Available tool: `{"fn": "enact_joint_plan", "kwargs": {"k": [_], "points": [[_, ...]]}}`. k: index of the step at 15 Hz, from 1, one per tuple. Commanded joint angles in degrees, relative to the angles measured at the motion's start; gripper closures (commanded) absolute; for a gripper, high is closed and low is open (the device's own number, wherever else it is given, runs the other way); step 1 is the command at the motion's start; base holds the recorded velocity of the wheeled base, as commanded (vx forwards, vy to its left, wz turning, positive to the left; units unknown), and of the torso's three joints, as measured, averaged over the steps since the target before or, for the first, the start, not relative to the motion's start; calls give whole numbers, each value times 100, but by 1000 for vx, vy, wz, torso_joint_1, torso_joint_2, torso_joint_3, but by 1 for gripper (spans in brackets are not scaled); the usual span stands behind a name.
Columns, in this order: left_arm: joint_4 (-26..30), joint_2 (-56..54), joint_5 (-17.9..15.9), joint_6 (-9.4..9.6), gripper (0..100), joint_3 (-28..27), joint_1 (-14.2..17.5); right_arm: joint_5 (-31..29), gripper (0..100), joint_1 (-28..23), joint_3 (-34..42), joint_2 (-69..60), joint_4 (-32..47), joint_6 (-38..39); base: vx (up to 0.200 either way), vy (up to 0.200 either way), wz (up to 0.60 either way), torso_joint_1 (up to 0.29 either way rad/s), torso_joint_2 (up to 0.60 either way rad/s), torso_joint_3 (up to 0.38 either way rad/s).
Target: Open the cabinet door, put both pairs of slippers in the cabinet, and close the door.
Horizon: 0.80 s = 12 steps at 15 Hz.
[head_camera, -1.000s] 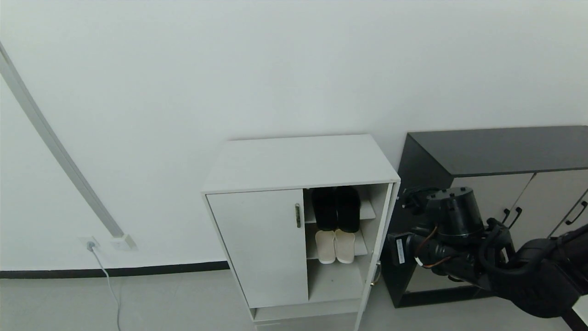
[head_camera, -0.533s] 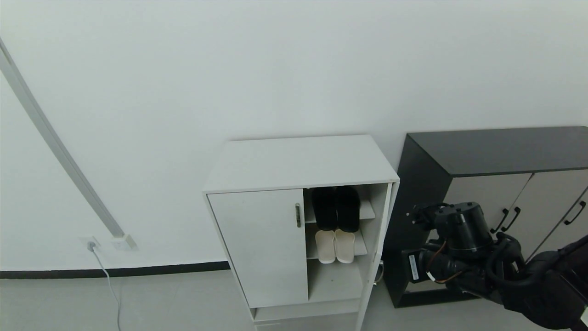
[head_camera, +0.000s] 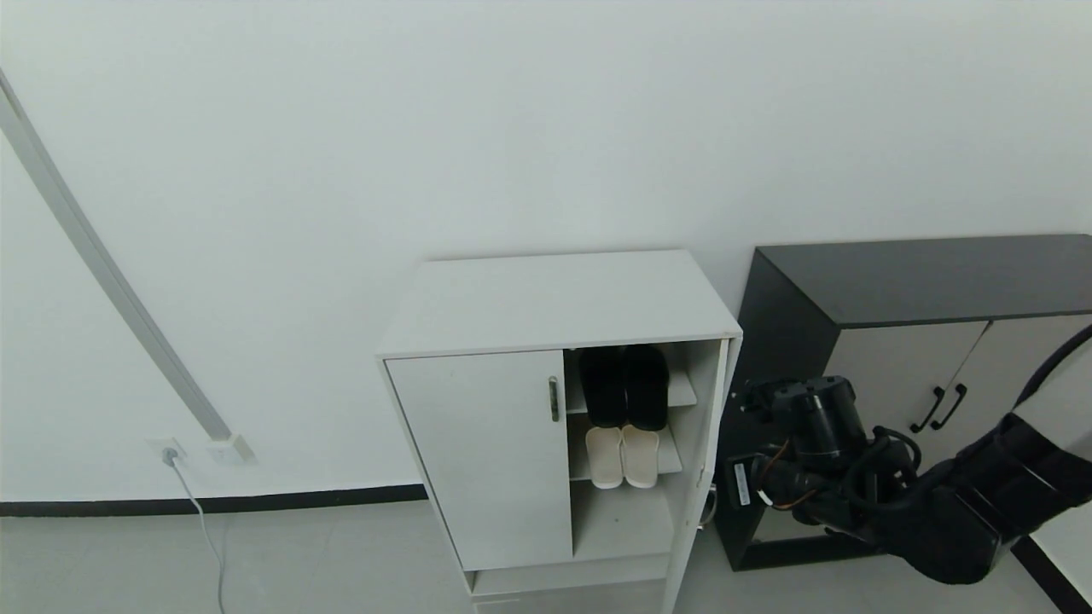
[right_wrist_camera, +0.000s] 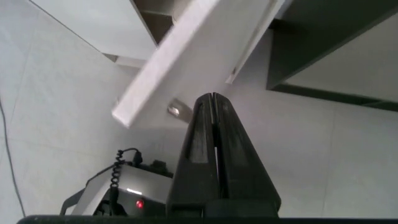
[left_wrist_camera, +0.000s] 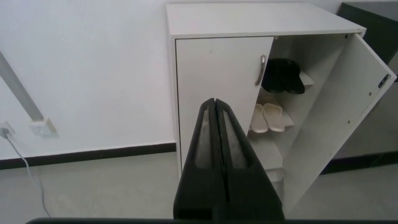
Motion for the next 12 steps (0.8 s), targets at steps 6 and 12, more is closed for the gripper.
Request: {"fn": "enact_joint_plan", "kwargs": {"k": [6,12], "points": [[0,7,1,7,100,1,1,38,100,-16,-828,687,8,10,0,0,0,0,0,0],[0,7,1,-2,100,1,1,29,100,-16,-1478,994,26,10,0,0,0,0,0,0]]}}
